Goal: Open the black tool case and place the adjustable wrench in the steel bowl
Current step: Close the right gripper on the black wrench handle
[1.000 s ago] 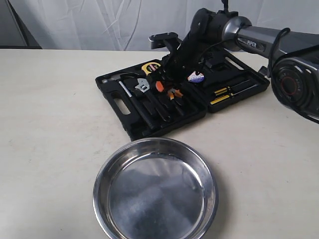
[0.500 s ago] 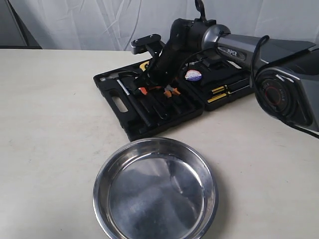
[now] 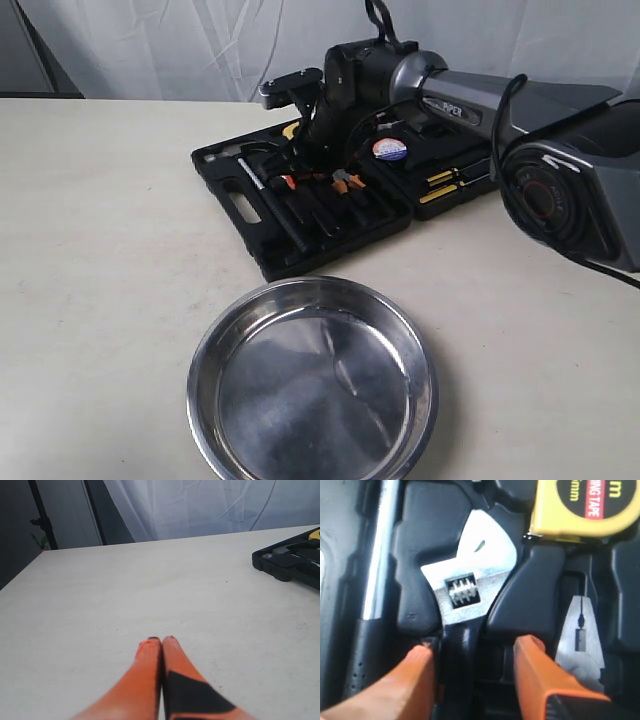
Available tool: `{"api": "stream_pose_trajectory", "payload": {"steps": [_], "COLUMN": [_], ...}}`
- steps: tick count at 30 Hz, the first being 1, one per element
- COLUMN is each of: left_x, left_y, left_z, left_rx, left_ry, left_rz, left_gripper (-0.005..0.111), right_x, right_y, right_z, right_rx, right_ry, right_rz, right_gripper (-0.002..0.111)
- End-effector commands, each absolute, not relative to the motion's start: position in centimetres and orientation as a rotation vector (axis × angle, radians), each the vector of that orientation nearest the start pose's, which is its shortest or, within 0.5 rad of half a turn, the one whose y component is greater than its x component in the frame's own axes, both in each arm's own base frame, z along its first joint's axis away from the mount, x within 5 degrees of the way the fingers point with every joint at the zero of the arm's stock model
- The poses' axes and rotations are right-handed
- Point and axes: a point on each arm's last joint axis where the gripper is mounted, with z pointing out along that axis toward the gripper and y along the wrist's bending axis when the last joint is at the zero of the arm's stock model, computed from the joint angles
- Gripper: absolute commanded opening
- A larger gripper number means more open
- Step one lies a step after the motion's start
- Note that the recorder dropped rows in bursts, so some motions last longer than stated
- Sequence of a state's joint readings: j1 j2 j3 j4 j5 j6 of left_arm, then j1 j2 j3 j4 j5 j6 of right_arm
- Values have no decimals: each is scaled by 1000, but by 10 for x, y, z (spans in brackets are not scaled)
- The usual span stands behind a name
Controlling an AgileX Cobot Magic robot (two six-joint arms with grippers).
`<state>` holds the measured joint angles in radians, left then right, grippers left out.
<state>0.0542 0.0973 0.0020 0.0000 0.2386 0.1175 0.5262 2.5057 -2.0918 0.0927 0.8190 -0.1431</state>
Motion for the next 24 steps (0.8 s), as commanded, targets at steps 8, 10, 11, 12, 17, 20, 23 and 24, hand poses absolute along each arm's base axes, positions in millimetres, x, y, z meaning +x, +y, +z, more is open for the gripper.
{"api": "stream_pose_trajectory", "payload": {"steps": [8, 10, 11, 12, 17, 20, 23, 24], "left_x": [62, 62, 62, 62, 62, 62, 62, 62], "left_y": [3, 3, 3, 3, 3, 3, 3, 3], "left_z": [187, 187, 187, 187, 187, 187, 187, 187], "left_rx": [59, 59, 59, 59, 59, 59, 59, 59], "left_ry": [1809, 1809, 1809, 1809, 1809, 1809, 1809, 1809], "left_rz": [113, 113, 113, 113, 113, 113, 113, 113], "left_gripper": [0, 0, 0, 0, 0, 0, 0, 0], "right_x": [448, 447, 447, 447, 448, 450, 451, 451], "right_y": [273, 274, 274, 274, 275, 276, 276, 276], "right_z": [98, 100, 100, 103, 123, 137, 139, 139], "right_rx": [-893, -896, -897, -895, -881, -900, -911, -920], "right_ry": [2661, 2657, 2655, 2650, 2603, 2548, 2527, 2524], "right_rz": [-51, -49, -52, -49, -37, -30, -27, -29], "right_gripper": [22, 22, 22, 22, 22, 22, 24, 28]}}
